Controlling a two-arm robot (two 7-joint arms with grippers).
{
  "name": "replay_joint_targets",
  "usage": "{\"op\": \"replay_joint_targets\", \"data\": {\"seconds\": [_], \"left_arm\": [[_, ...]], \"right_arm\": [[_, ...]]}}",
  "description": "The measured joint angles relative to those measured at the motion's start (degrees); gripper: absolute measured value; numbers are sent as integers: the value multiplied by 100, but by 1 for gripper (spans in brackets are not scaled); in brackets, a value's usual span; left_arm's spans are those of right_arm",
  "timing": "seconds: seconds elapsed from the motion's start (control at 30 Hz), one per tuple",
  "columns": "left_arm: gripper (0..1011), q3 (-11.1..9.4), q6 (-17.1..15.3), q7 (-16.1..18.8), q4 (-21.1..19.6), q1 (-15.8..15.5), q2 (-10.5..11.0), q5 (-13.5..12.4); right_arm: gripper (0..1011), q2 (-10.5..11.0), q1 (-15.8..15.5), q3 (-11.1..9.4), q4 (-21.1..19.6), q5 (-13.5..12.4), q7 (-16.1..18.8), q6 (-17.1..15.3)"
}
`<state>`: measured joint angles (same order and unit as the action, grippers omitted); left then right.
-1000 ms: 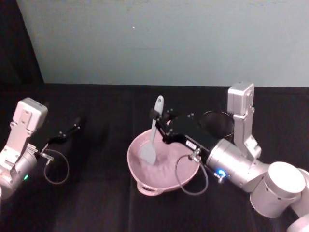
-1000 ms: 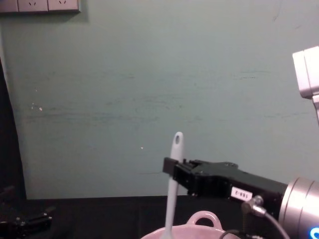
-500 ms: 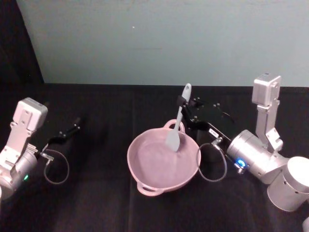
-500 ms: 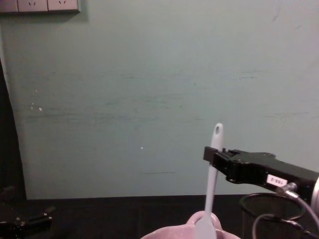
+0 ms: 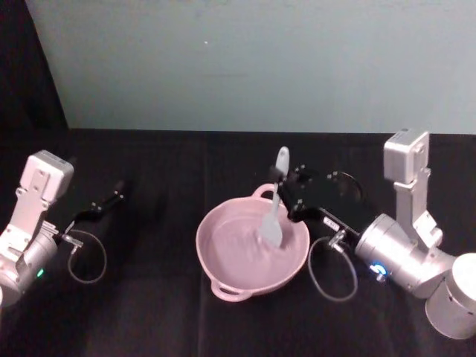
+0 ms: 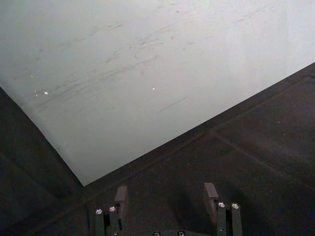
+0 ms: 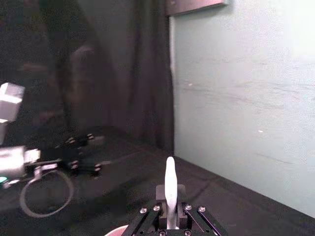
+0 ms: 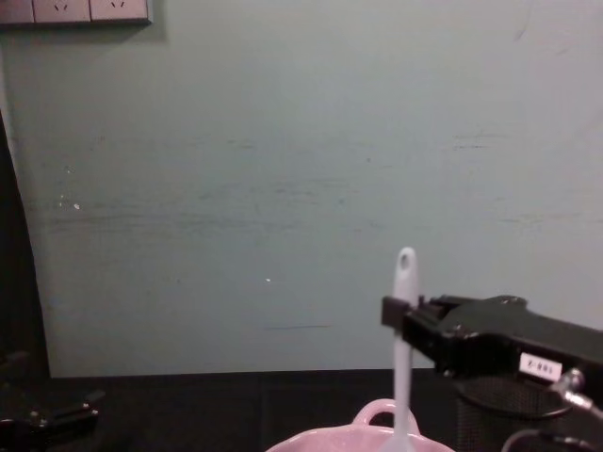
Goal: Use the one hand to pick up the spoon and stir the clear water in the bowl.
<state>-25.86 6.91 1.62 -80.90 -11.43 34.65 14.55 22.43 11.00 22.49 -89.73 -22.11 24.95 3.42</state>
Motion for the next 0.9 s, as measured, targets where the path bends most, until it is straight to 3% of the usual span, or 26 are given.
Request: {"op": "replay_joint_targets", "data": {"seconds": [0.4, 0.63, 0.9], "left_arm": [[1005, 0, 0, 0, 0, 0, 0, 0], [1005, 0, 0, 0, 0, 0, 0, 0], [1005, 0, 0, 0, 0, 0, 0, 0]], "right_arm": [[112, -72, -150, 317, -348, 160, 148, -9], [112, -298, -16, 374, -123, 2, 169, -37], [112, -526, 223, 295, 300, -202, 113, -51]]}}
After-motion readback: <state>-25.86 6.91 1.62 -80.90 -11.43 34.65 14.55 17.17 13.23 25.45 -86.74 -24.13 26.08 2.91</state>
